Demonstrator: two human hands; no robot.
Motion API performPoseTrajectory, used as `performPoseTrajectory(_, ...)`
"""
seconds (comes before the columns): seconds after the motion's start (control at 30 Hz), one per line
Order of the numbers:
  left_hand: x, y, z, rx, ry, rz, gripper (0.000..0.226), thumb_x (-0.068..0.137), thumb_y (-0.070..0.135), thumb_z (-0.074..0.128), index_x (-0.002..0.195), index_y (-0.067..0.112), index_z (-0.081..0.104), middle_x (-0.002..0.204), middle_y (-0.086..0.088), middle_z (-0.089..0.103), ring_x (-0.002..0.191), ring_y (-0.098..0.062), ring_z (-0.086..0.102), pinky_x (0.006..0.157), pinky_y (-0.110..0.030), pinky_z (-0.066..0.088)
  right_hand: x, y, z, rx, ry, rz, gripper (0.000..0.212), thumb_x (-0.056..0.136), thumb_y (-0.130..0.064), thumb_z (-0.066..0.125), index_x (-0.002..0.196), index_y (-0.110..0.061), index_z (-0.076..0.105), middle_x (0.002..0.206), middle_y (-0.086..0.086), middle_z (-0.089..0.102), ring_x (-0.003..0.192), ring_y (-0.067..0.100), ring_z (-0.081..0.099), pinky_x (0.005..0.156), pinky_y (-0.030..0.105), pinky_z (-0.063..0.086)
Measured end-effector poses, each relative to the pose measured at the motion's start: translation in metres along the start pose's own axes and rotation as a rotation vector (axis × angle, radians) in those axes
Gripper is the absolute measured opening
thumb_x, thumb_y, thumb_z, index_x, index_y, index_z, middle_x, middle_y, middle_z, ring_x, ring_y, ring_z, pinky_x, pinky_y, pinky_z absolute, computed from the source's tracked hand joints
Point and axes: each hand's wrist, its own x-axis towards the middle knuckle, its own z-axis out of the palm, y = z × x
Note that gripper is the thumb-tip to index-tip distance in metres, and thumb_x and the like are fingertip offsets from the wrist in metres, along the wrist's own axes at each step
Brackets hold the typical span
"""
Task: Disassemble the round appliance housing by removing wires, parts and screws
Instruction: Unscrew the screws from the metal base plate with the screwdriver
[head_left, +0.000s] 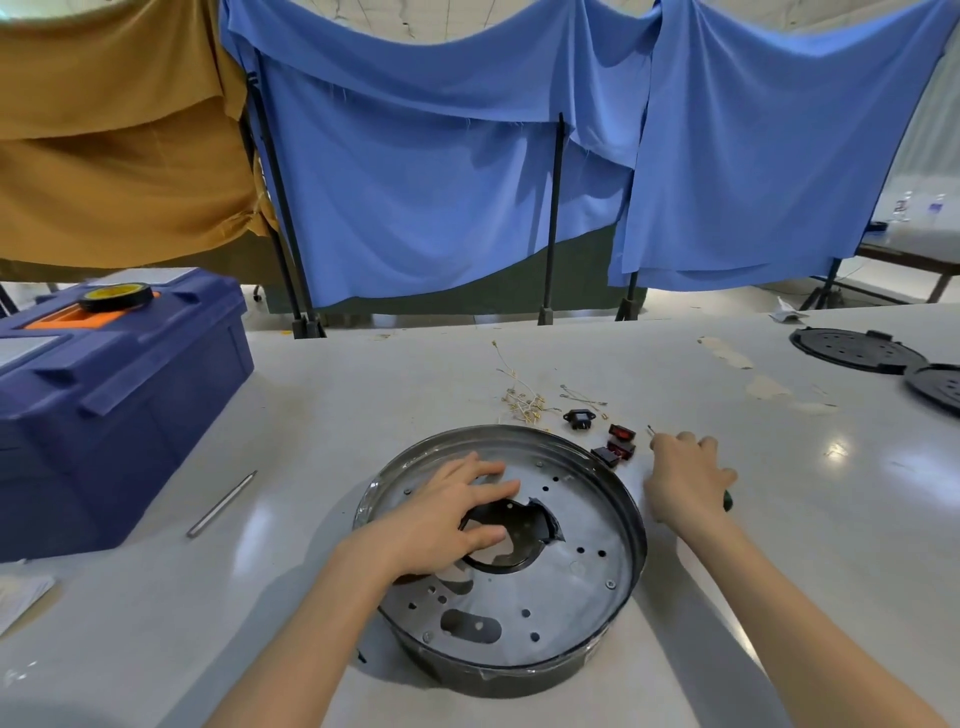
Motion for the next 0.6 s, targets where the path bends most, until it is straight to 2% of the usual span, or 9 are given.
performPoseTrajectory(0.17,-0.003,0.002,-0.002,-0.026,-0.016,-0.006,0.054,0.098,0.034,0.050,0.147,0.037,0.028,0.157,0.019,0.012,0.145,-0.003,-0.004,0.120,-0.034,0.005,0.008,0.018,0.002,0.104,0.074,-0.016,0.034,0.083,0.013,0.043,0.113,0.001,0.054,0.115,0.019,0.055,0.113,0.036,0.041,0.076,0.037,0.036)
performPoseTrajectory(0.3,-0.003,0.002,-0.003,-0.026,-0.030,0.001,0.055,0.098,0.033,0.050,0.148,0.037,0.027,0.157,0.019,0.010,0.145,-0.002,-0.006,0.120,-0.034,0.004,0.009,0.026,0.004,0.323,0.203,0.023,0.029,0.078,0.014,0.048,0.104,0.008,0.059,0.109,0.027,0.056,0.100,0.040,0.050,0.071,0.034,0.033)
performPoseTrajectory(0.37,-0.003,0.001,-0.004,-0.035,-0.040,0.004,0.055,0.098,0.032,0.050,0.148,0.037,0.026,0.157,0.020,0.008,0.145,-0.001,-0.007,0.120,-0.032,0.004,0.008,0.021,-0.001,0.492,0.326,-0.020,0.028,0.080,0.010,0.054,0.106,0.005,0.062,0.107,0.022,0.062,0.096,0.038,0.056,0.073,0.032,0.035)
performPoseTrajectory(0.43,-0.004,0.001,-0.005,-0.049,-0.046,0.004,0.056,0.098,0.031,0.051,0.148,0.038,0.027,0.156,0.021,0.008,0.145,0.000,-0.007,0.119,-0.030,0.005,0.006,0.012,-0.012,0.693,0.386,-0.116,0.028,0.081,0.006,0.059,0.108,-0.003,0.065,0.105,0.014,0.068,0.095,0.031,0.062,0.080,0.033,0.044)
performPoseTrajectory(0.5,-0.004,0.001,-0.005,-0.059,-0.050,0.004,0.056,0.098,0.031,0.051,0.147,0.038,0.027,0.156,0.021,0.009,0.145,0.000,-0.007,0.119,-0.030,0.005,0.003,0.000,-0.028,0.932,0.314,-0.177,0.024,0.083,0.003,0.061,0.102,-0.009,0.067,0.100,0.009,0.072,0.088,0.021,0.067,0.081,0.035,0.053)
performPoseTrajectory(0.6,-0.006,0.000,-0.006,-0.065,-0.064,0.009,0.056,0.098,0.030,0.052,0.147,0.039,0.027,0.156,0.022,0.008,0.144,0.001,-0.007,0.119,-0.030,0.005,-0.006,-0.019,-0.045,1.222,0.124,-0.189,0.013,0.086,-0.006,0.064,0.085,-0.017,0.070,0.078,0.005,0.075,0.059,0.010,0.066,0.060,0.027,0.053)
